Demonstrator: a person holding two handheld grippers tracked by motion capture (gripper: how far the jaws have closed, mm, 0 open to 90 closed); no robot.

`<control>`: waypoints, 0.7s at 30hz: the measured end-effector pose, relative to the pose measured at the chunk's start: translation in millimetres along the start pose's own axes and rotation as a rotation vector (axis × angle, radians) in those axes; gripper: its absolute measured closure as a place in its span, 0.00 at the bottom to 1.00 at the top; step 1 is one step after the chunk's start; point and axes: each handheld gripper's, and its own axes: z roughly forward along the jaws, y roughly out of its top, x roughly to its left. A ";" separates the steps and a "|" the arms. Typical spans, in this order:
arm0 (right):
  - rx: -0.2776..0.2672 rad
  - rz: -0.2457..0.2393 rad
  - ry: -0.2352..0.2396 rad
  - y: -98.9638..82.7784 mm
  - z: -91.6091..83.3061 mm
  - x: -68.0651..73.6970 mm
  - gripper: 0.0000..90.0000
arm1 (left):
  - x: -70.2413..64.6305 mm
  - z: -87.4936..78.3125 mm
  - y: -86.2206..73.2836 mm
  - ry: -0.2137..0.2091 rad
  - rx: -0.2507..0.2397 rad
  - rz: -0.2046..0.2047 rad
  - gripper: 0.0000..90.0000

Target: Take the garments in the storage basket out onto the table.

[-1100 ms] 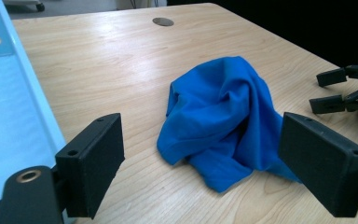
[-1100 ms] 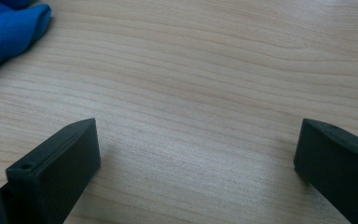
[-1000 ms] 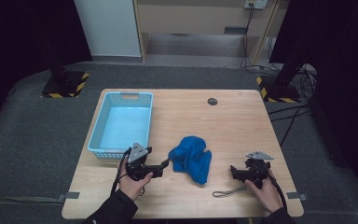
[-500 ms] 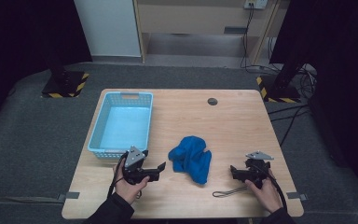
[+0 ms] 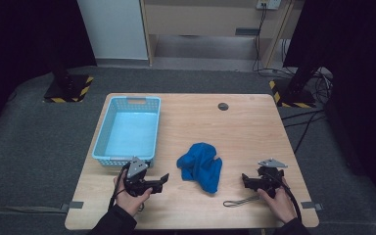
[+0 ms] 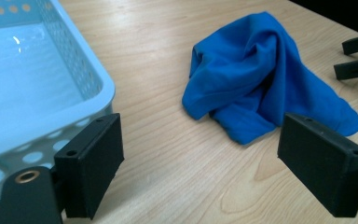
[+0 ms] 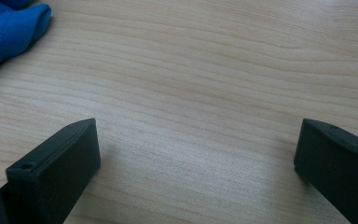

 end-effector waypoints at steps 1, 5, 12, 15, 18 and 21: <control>0.000 0.000 0.000 0.0 0.0 0.0 0.00 | 0.6 -0.3 -0.9 0.001 0.004 -0.003 0.15; 0.000 0.000 0.000 0.0 0.0 0.0 0.00 | 0.7 -0.7 -1.7 0.007 0.010 0.005 0.15; 0.000 0.000 0.000 0.0 0.0 0.0 0.00 | 2.0 -1.1 -5.0 0.014 0.043 0.003 0.14; 0.000 0.000 0.000 0.0 0.0 0.0 0.00 | 3.7 -1.6 -7.0 0.025 0.064 -0.001 0.15; 0.000 0.000 0.000 0.0 0.0 0.0 0.00 | 4.5 -1.6 -7.9 0.030 0.076 -0.005 0.15; 0.000 0.000 0.000 0.0 0.0 0.0 0.00 | 5.5 -2.1 -9.4 0.036 0.089 -0.011 0.15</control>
